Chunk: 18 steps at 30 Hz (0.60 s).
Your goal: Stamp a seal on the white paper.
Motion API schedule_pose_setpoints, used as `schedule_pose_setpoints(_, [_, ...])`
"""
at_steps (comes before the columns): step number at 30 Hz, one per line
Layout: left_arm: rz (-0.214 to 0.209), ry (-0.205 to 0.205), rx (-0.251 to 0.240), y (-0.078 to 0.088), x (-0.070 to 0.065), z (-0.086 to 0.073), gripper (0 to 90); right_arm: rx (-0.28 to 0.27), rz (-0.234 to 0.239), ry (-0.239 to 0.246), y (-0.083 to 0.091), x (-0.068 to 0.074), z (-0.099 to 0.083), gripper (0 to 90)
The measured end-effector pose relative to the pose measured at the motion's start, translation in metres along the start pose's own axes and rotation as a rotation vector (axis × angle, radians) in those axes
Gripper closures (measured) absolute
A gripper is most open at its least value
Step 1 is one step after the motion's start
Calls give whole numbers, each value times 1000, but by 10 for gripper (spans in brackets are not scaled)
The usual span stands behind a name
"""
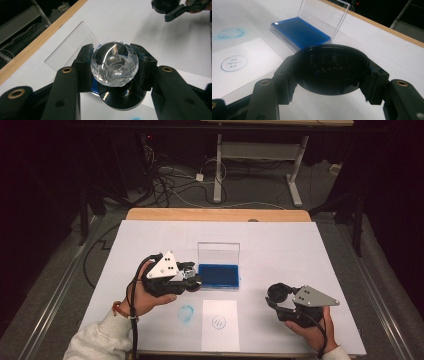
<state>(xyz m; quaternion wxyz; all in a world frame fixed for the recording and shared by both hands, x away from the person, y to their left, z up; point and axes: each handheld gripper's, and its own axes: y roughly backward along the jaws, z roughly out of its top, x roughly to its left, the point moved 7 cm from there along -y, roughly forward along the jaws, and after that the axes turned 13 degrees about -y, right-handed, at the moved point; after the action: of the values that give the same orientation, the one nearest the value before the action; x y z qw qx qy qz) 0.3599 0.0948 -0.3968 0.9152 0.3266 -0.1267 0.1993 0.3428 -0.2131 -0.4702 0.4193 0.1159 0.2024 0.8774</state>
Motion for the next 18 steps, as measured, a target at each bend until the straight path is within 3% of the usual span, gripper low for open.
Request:
schedule_pose_setpoints(5, [-10, -19, -9, -4, -10, 5, 550, 1, 5, -3, 0, 1, 0, 387])
schedule_pose_setpoints(18, [-34, -40, -15, -10, -21, 10, 550, 6, 8, 0, -1, 2, -1, 387])
